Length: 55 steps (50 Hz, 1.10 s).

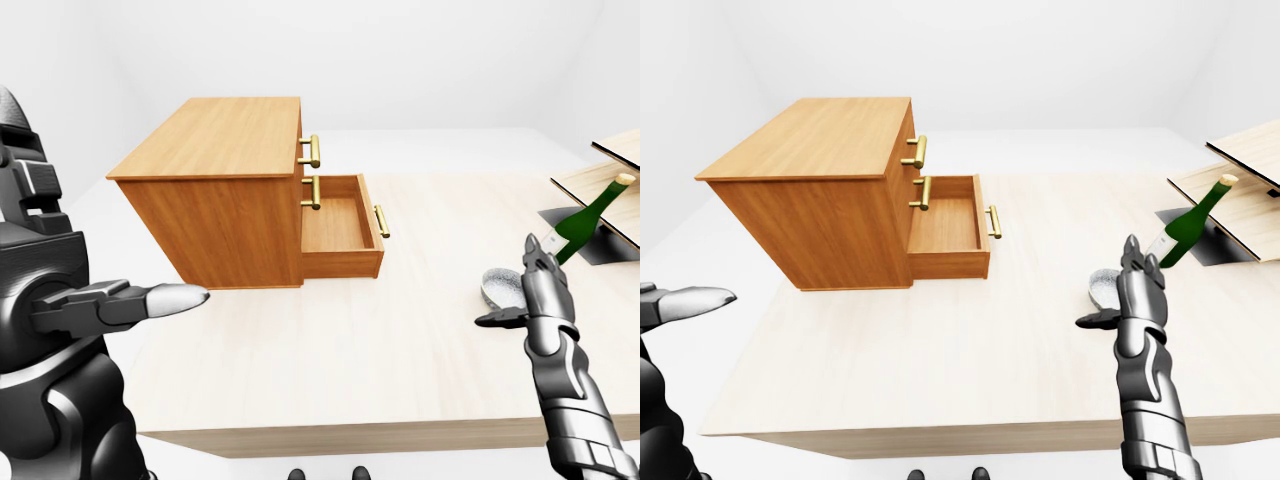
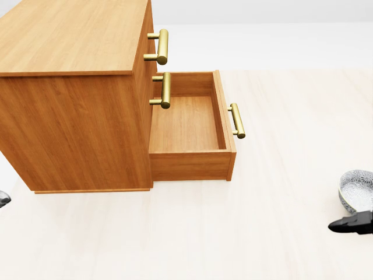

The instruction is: Put the bowl on top of the cabinet.

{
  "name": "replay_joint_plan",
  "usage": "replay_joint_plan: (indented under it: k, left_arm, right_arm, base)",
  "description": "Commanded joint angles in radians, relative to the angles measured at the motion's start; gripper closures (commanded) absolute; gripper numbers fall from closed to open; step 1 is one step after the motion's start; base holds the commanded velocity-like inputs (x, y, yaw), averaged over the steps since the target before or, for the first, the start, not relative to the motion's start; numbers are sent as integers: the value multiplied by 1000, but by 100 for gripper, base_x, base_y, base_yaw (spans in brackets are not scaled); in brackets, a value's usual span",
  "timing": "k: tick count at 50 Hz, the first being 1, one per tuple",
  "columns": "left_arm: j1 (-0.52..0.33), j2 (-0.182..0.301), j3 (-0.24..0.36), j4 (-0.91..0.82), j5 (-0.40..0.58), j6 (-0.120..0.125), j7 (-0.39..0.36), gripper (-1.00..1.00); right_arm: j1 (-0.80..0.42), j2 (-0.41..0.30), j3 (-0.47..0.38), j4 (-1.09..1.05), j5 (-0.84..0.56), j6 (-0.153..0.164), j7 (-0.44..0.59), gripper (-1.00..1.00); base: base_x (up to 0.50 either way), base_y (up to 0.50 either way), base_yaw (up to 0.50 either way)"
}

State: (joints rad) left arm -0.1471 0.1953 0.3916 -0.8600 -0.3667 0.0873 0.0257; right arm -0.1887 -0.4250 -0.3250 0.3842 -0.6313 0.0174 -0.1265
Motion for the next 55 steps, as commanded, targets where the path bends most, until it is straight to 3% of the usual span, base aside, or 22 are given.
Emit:
replay_joint_plan:
  k: [1,3,8,18,55]
  left_arm:
    - [1,-3,-2,-1,4,0,-2,-100]
    - [2,-3,-4,2,6,0,-3,-100]
    - [0,-2,0,0,3,0,-3,-100]
    - [-1,-2,-4,1,4,0,-1,-100]
    - [12,-17,-21,4,31,0,-17,-100]
  right_arm:
    - [-35,-28,25,130,14,-49,-54,-100]
    - [-39,-30,29,133,14,-46,-54,-100]
    - [-58,-37,42,197,18,-77,-82,-100]
    - [-86,-52,57,268,32,-105,-110,-100]
    - [-225,-108,145,629,72,-105,-232,-100]
  base:
    - [0,0,0]
    - [0,0,0]
    - [0,0,0]
    - [0,0,0]
    - [0,0,0]
